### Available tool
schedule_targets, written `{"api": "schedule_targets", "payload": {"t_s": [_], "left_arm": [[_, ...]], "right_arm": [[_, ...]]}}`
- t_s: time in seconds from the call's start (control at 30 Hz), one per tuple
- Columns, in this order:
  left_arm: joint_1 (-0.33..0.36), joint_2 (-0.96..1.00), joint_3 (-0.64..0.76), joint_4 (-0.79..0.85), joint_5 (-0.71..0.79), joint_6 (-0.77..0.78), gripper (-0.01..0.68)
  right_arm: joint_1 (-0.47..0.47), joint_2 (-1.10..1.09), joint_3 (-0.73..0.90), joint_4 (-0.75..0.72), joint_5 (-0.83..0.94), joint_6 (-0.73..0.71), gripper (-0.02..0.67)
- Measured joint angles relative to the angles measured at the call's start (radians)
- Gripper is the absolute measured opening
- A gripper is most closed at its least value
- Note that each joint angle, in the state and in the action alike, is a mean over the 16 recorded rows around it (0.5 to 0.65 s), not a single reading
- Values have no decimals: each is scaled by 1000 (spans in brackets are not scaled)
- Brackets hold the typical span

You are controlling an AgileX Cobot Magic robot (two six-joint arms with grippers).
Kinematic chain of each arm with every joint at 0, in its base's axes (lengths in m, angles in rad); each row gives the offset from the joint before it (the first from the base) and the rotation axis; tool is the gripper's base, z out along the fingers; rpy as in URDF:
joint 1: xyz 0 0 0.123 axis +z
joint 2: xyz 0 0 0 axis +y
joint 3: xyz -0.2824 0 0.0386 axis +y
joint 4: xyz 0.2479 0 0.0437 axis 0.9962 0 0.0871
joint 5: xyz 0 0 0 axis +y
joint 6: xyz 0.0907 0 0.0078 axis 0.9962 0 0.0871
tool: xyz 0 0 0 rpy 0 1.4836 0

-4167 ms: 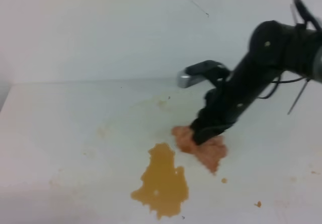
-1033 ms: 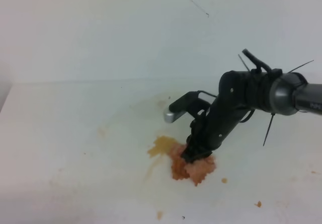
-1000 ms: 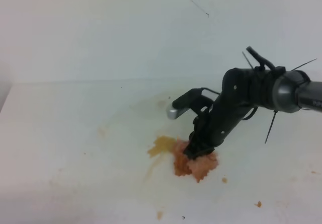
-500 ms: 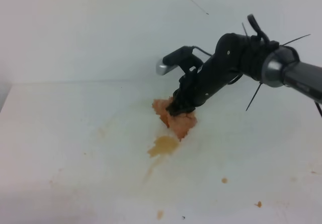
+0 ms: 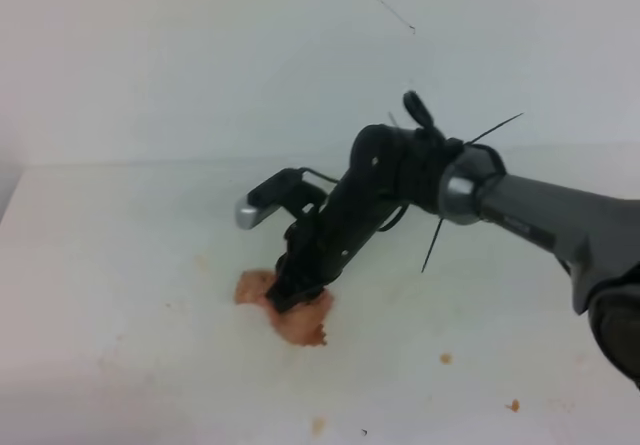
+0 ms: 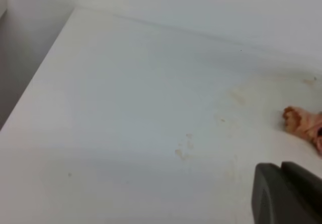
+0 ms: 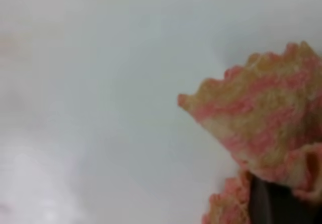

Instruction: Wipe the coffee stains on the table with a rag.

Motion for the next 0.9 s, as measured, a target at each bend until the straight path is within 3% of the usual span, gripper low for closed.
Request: {"api": "schedule_targets", "payload": {"t_s": [0.23,0.43,0.7,0.9], "left_arm": [[0,0,0,0,0,0,1],[0,0,0,0,0,0,1],[0,0,0,0,0,0,1],[0,0,0,0,0,0,1]], "right_arm": [[109,-2,0,37,23,1,45],[142,-44,0,12,57,26,45],[89,-197,19,-102,88,95,45],[6,-369,137,-174,41,137,45]]}}
